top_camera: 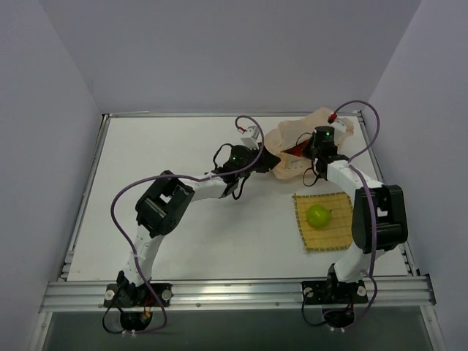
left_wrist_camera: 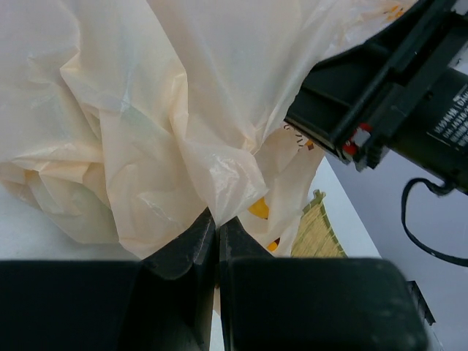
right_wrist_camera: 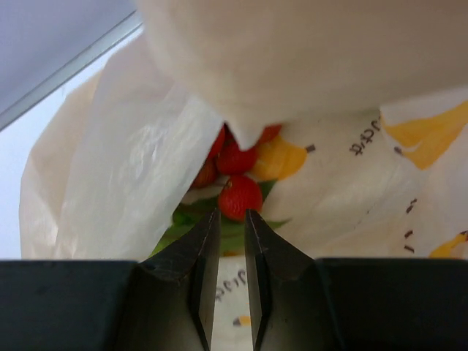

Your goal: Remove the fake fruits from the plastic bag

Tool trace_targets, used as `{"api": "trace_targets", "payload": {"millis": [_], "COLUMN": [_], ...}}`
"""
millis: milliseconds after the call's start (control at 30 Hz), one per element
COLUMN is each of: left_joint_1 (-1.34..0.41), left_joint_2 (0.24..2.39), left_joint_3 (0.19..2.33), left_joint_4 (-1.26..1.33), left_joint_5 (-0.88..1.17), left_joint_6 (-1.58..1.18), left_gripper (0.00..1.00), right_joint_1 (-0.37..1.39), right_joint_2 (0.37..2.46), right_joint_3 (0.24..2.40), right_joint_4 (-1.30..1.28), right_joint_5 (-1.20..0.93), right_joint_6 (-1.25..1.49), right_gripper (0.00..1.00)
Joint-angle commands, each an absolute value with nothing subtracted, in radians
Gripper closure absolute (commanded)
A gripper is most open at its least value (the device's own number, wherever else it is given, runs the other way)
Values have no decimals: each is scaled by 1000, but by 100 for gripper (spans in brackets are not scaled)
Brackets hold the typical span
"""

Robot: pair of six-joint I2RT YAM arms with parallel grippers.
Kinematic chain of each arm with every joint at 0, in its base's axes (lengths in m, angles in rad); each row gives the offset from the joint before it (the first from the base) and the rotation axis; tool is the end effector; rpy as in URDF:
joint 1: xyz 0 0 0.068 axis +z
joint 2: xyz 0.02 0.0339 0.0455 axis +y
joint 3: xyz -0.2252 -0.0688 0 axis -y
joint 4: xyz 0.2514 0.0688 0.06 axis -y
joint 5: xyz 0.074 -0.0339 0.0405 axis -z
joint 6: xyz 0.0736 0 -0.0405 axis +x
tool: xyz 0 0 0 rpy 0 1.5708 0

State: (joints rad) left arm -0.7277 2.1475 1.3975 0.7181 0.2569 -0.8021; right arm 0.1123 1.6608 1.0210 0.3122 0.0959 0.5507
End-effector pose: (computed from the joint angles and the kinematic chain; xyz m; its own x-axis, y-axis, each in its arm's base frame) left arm 0.3704 -0.3550 0.1702 -0.6153 -0.3830 -0.6890 0.5619 0.3999 -0.7241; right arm 0.4153 0.0397 0.1884 -0.2837 0.4922 -0.8230 0.1490 0.8704 0.4692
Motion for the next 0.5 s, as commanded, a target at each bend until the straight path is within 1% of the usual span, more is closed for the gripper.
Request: {"api": "trace_targets", "payload": {"millis": [0, 133, 200, 233, 300, 333, 467], "left_joint_1": [-713, -712, -710, -710, -709, -709, -709], "left_joint_2": [2089, 2094, 2094, 2092, 2091, 2088, 2091], "left_joint_3": [1439, 1434, 1433, 1431, 1430, 1430, 1439], "left_joint_4": [775, 775, 775, 773, 772, 767, 752], "left_joint_5": [281, 273, 272, 272, 270, 268, 267], "left_joint_6": [-825, -825, -827, -825, -821, -819, -819], "left_gripper": [98, 98, 98, 98, 98, 97, 98], "right_joint_1": [114, 113, 113, 115, 120, 121, 123], "right_joint_2": [1700, 1770, 1798, 1807, 1838, 1850, 1919], "right_joint_3": [1088, 1104, 1115, 1112, 1100, 1100, 1120], "right_joint_4": [400, 466, 489, 508, 570, 586, 661], "right_joint_5": [227, 232, 226, 209, 204, 198, 160], "right_joint_6": [595, 643, 676, 689, 722, 735, 781], "right_gripper": [84, 82, 77, 65, 55, 47, 34]}}
